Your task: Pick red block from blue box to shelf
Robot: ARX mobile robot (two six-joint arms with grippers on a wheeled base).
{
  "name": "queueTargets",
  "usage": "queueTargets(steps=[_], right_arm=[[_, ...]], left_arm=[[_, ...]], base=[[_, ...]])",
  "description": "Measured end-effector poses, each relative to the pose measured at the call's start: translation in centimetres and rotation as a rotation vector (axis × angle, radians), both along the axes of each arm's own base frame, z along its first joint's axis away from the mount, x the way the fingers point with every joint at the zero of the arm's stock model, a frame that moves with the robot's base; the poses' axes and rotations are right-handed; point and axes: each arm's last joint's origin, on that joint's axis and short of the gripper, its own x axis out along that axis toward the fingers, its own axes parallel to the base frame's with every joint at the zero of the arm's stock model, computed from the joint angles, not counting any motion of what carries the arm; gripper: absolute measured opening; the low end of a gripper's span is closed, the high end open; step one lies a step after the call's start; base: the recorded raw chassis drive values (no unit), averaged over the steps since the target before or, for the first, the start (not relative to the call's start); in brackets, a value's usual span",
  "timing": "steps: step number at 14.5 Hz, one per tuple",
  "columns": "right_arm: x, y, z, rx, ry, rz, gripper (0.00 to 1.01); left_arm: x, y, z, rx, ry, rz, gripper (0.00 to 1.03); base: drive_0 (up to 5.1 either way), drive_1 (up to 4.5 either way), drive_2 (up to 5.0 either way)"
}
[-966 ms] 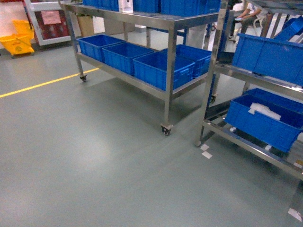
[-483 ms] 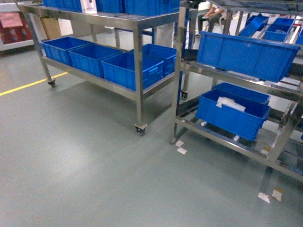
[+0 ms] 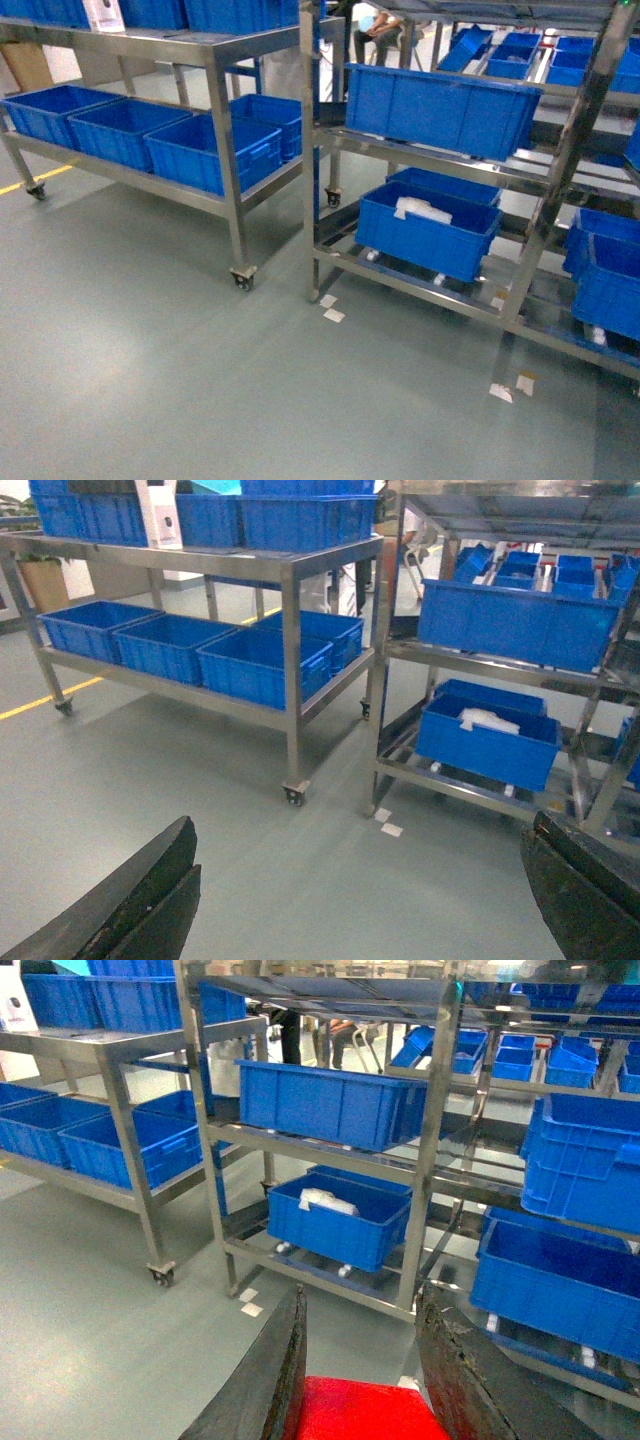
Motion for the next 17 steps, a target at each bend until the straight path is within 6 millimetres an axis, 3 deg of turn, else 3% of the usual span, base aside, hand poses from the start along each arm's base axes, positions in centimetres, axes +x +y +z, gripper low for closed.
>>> queueTargets(steps=[17], right_arm=[[0.00, 0.00, 0.00, 0.000, 0.000, 0.000, 0.28]], left_arm=[[0.00, 0.00, 0.00, 0.000, 0.000, 0.000, 0.98]], base=[[-1.5, -1.49, -1.5]])
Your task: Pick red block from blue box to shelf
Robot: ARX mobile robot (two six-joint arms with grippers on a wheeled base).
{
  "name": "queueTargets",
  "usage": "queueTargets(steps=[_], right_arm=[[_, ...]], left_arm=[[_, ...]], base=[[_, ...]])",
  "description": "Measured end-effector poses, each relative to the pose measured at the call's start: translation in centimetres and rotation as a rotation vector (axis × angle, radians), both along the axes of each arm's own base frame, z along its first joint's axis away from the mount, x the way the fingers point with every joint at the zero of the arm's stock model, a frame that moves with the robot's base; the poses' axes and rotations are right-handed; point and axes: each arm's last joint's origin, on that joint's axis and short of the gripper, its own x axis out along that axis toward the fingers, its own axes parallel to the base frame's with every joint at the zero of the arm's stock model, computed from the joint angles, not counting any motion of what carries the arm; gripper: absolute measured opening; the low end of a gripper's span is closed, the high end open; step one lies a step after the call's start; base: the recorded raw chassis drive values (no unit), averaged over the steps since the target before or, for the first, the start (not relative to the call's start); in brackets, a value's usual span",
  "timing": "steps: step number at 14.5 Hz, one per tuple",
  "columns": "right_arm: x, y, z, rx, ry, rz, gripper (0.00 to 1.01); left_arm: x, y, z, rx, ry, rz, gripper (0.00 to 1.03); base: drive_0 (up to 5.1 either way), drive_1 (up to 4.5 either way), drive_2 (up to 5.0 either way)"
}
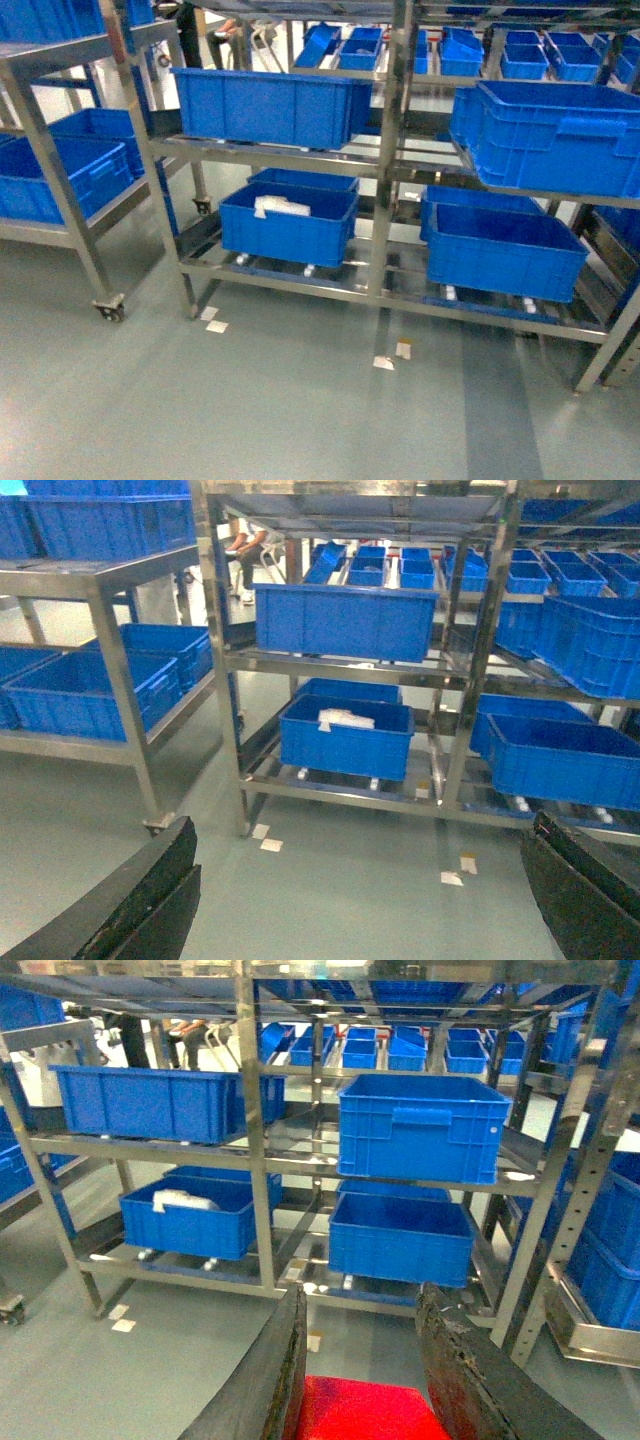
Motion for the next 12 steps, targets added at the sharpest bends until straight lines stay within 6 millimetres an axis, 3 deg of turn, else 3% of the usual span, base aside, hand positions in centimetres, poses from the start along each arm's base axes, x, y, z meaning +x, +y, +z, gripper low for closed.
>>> queueTargets(steps=[12], right_arm=[[0.00, 0.00, 0.00, 0.000, 0.000, 0.000, 0.28]], left_arm=[[0.00, 0.00, 0.01, 0.000, -0.001, 0.000, 0.98]], base=[[-1.4, -1.44, -1.4]])
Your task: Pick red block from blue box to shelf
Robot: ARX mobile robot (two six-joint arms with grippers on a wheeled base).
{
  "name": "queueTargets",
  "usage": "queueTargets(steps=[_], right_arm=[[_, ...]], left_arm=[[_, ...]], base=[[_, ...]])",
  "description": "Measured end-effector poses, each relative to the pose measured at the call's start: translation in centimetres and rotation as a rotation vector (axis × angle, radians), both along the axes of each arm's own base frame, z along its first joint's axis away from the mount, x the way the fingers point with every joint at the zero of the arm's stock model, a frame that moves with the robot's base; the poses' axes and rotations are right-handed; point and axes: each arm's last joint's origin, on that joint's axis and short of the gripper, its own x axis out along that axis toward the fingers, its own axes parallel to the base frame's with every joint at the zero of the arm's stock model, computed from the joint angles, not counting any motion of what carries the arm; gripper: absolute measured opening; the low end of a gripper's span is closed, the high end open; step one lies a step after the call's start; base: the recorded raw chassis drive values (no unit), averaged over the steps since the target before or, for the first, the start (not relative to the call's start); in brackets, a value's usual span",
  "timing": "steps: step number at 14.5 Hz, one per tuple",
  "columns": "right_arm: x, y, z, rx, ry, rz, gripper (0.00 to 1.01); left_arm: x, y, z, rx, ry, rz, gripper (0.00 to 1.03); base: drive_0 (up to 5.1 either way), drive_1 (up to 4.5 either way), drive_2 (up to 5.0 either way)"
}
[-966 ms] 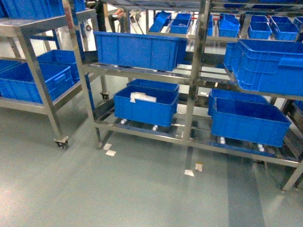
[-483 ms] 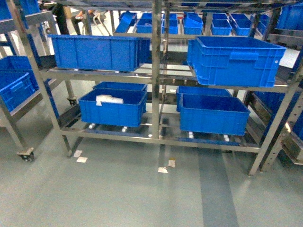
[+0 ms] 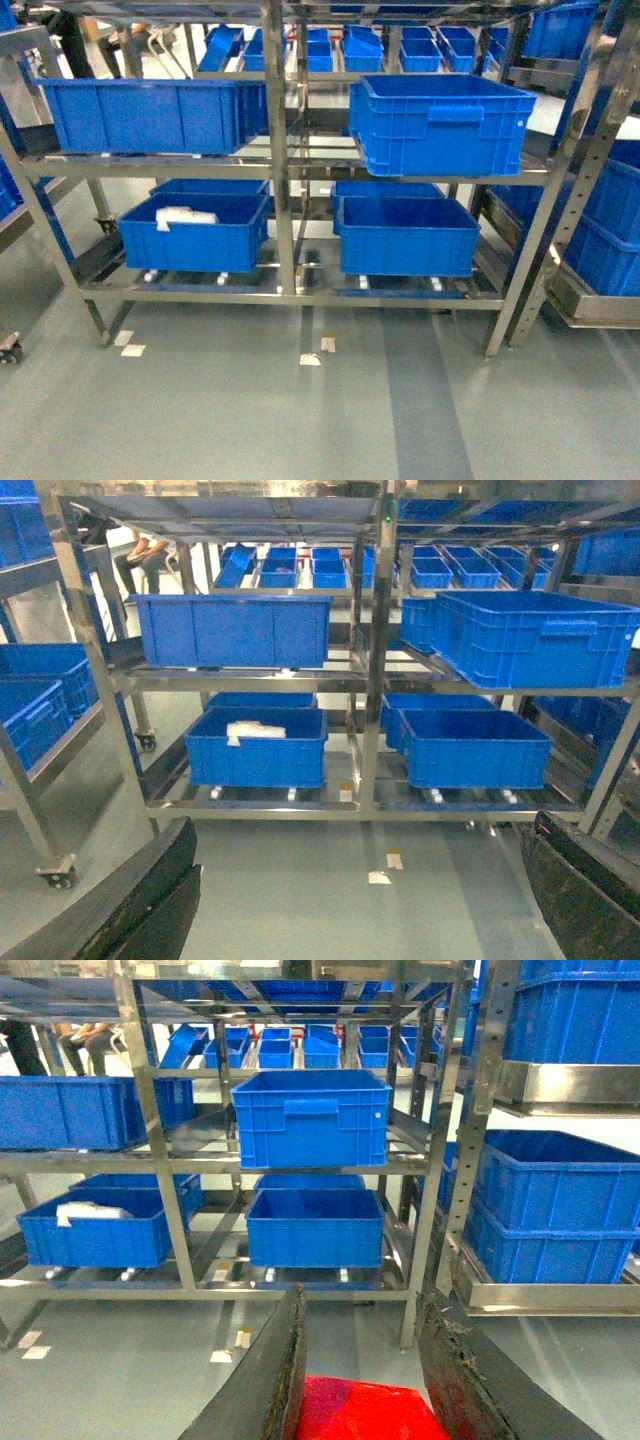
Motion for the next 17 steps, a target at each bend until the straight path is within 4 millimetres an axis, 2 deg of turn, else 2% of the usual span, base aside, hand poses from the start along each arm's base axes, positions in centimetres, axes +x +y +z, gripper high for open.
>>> queueTargets(steps=[17], right_arm=[[0.00, 0.00, 0.03, 0.000, -0.003, 0.000, 0.28]], left_arm=[[0.00, 0.01, -0.01, 0.000, 0.001, 0.002, 0.98]], base=[[-1.4, -1.41, -1.4]])
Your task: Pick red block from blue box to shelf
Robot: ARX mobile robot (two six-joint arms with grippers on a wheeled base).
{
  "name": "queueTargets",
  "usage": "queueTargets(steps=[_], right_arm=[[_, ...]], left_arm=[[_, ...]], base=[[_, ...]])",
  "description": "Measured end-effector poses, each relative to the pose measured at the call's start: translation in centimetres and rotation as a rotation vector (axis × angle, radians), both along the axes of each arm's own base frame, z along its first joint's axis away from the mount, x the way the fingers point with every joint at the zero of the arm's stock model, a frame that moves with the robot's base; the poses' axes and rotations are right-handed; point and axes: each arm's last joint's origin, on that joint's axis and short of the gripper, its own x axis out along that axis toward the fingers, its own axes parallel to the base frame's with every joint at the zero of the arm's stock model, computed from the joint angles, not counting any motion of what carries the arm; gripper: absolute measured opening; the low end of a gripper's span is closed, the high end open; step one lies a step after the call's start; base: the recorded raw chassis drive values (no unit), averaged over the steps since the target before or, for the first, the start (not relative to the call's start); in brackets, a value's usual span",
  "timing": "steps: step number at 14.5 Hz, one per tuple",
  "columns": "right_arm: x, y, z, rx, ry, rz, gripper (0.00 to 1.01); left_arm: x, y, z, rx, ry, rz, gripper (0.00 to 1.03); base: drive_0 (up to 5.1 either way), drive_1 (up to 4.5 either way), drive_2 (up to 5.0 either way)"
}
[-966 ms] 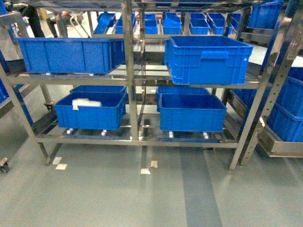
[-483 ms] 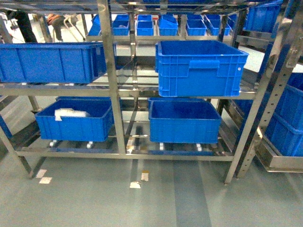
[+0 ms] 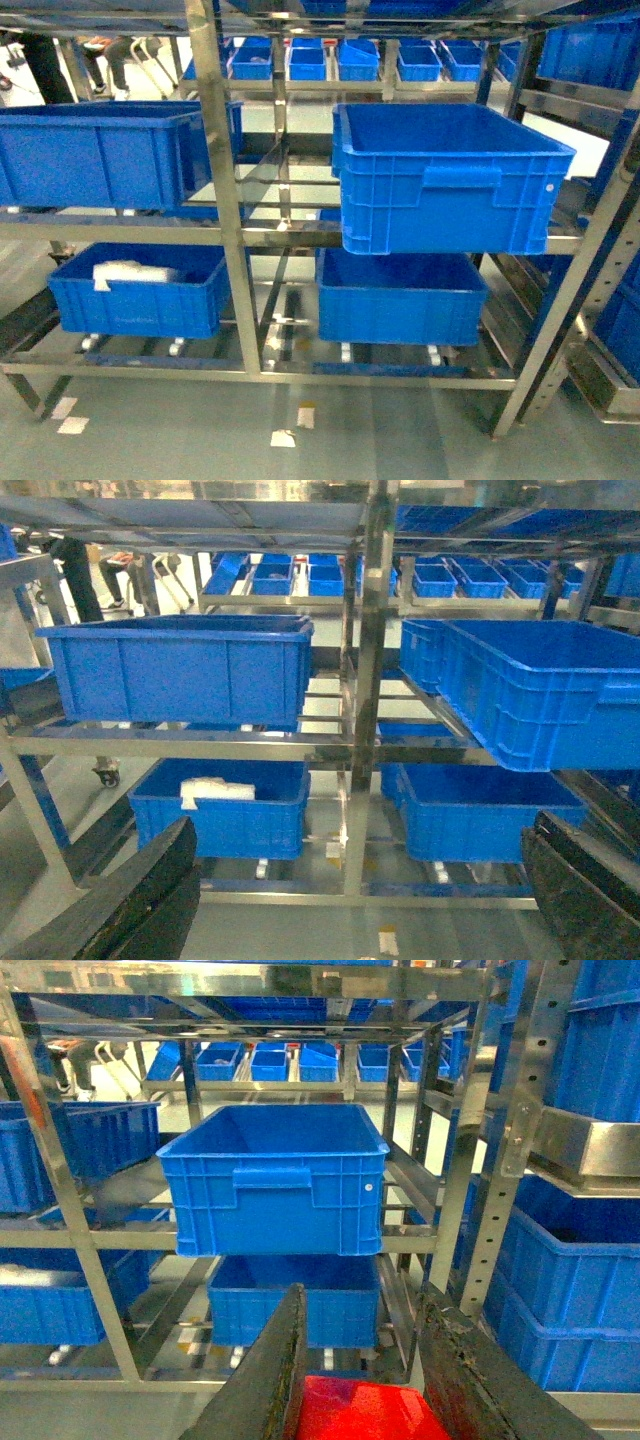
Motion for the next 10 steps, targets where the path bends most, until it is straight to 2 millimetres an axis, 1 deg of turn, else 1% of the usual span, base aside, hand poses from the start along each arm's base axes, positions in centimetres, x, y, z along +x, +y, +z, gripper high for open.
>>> queueTargets(steps=[8, 10], right_arm=[[0.00, 0.00, 0.00, 0.000, 0.000, 0.000, 0.28], [0.00, 0.00, -0.02, 0.000, 0.002, 0.000, 0.28]], left_arm=[[0.00, -0.01, 0.04, 0.000, -0.004, -0.002, 0.98], [0.00, -0.01, 0.01, 0.000, -0.002, -0.002, 0.98]], base=[[-1.4, -1.41, -1.4], [-0.1, 4.12, -4.2]])
